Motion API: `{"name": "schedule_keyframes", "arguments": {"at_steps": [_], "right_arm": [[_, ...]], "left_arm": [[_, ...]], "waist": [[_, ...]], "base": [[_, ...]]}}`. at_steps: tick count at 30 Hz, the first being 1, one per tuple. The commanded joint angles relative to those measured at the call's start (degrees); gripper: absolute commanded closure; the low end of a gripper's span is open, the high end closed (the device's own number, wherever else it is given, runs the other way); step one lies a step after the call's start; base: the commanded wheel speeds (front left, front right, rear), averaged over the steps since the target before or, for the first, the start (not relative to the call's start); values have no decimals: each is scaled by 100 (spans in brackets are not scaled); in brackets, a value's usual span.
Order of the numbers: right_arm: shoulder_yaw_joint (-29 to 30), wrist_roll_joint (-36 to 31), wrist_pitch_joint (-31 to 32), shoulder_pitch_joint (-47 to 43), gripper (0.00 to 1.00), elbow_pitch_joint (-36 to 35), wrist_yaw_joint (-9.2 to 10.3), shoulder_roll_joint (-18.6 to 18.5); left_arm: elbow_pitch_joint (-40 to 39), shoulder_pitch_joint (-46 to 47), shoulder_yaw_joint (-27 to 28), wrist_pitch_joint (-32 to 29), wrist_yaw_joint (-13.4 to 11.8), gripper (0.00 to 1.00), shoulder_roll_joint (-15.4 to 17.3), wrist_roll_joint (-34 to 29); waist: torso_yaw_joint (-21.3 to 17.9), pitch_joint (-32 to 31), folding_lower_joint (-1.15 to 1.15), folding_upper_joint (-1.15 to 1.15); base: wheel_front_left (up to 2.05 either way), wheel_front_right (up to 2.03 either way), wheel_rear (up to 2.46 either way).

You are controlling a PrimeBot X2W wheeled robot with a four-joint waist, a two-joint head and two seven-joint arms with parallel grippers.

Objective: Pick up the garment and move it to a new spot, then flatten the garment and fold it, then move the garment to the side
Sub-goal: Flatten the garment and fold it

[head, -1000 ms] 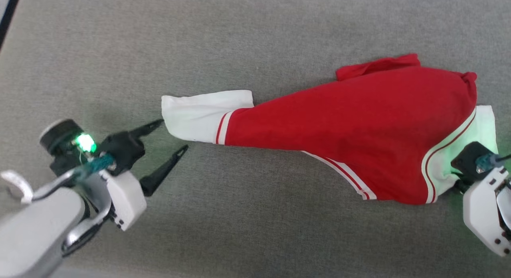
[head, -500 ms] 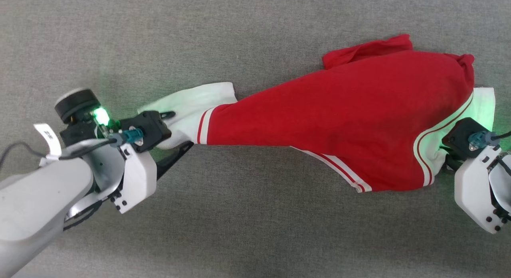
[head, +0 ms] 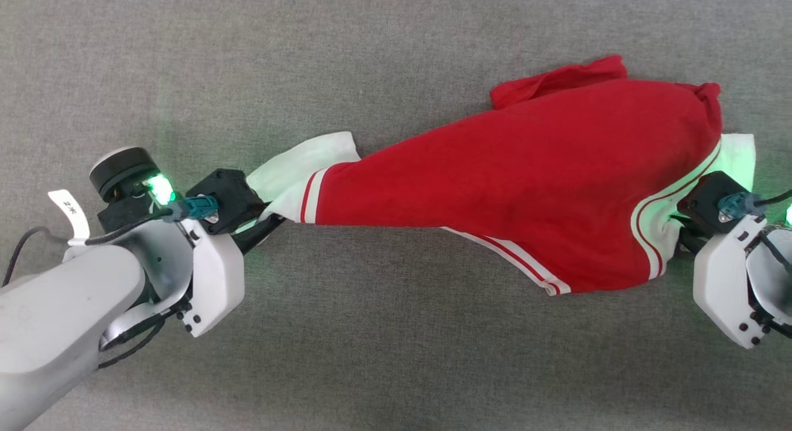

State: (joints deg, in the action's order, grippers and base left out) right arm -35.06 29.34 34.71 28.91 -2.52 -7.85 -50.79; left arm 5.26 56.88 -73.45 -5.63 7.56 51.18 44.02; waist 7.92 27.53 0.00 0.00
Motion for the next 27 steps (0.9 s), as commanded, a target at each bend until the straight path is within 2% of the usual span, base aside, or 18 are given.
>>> {"name": "schedule_keyframes", "arguments": {"at_steps": [1, 5, 8, 15, 16, 22, 27], "right_arm": [[-52, -94, -21, 20, 100, 339, 66, 137], [13, -73, -185, 28, 100, 387, 64, 197], [229, 4, -481, 69, 100, 373, 57, 284], [1260, 14, -1003, -158, 100, 20, 50, 550], [1540, -11, -1029, -162, 100, -125, 50, 628], [2240, -119, -1019, 402, 100, -251, 50, 949], [2625, -160, -981, 1575, 100, 290, 49, 1561]], "left_arm": [[-16, -91, 10, 9, -15, 100, 34, 88], [-39, -107, 12, 65, -15, 100, 90, 245], [-82, -100, 10, 286, -15, 100, 183, 618], [-280, 74, 23, 1162, -15, 100, 391, 1996], [-298, 194, 44, 1360, -15, 100, 397, 2349], [-78, 728, 263, 1648, -15, 100, 155, 3301], [744, 1427, 639, 1579, -14, 100, -269, 3991]], "waist": [[-44, -68, 0, 0], [-112, -190, 0, 0], [-193, -325, 0, 0], [-359, -541, 0, 0], [-395, -533, 0, 0], [-497, -314, 0, 0], [-622, 1, 0, 0]], "base": [[0, 0, 0], [0, 0, 0], [0, 0, 0], [0, 0, 0], [0, 0, 0], [0, 0, 0], [0, 0, 0]]}}
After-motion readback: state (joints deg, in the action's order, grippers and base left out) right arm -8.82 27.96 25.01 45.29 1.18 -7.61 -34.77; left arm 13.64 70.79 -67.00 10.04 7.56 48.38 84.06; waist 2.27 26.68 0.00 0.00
